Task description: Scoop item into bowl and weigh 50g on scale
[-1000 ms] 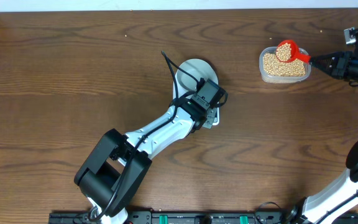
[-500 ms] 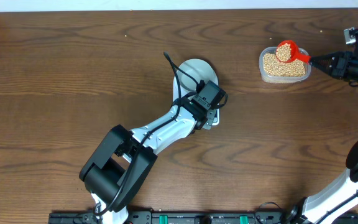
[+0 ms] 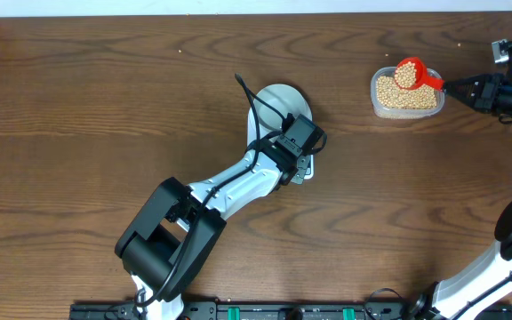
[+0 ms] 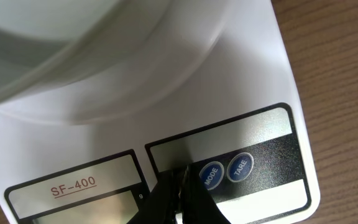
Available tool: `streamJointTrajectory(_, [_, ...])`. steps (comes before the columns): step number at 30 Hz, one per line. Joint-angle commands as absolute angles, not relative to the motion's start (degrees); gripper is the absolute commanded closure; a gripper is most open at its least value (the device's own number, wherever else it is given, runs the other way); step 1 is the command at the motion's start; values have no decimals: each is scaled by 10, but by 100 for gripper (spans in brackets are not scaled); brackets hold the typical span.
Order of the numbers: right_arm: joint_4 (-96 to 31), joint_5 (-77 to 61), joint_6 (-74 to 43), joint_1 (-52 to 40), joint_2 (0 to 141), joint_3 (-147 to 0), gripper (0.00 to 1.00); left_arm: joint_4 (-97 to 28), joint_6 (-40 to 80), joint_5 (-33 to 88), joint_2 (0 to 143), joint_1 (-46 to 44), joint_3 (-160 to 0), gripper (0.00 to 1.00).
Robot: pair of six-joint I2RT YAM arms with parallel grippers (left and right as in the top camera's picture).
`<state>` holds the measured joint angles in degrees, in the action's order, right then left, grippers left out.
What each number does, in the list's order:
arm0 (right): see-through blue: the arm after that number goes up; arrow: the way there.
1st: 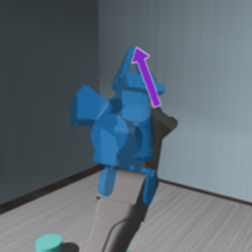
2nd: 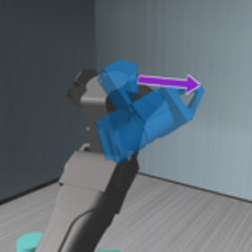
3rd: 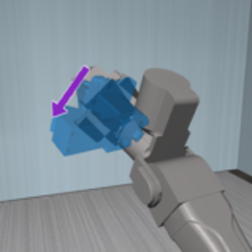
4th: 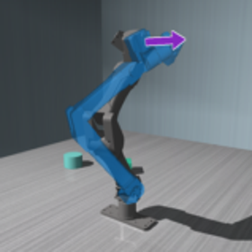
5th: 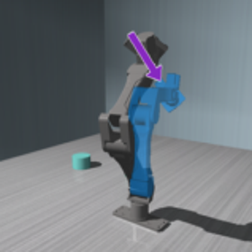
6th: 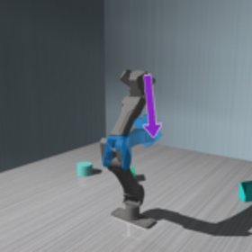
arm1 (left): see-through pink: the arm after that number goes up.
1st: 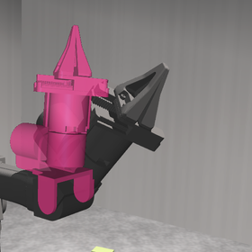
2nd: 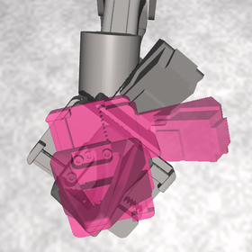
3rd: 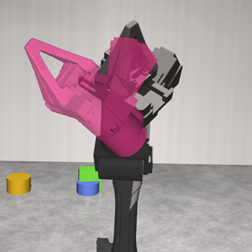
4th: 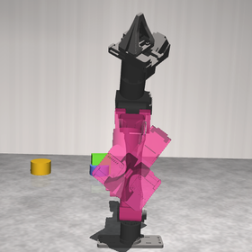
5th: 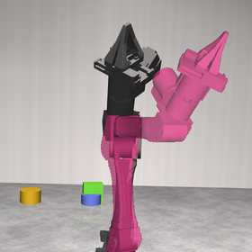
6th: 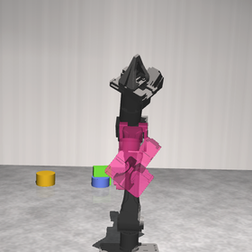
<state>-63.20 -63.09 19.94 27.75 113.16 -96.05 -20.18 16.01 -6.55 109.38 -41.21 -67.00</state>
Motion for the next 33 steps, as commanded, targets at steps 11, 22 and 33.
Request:
streamJointTrajectory(11, [-642, -653, 219, 279, 1128, -962, 99, -204, 150, -95, 1147, -412, -676, 93])
streamJointTrajectory(22, [-642, -653, 219, 279, 1128, -962, 99, -236, 150, -97, 1156, -412, -676, 93])
streamJointTrajectory(33, [-641, -653, 219, 279, 1128, -962, 99, -244, 150, -94, 1156, -412, -676, 93])
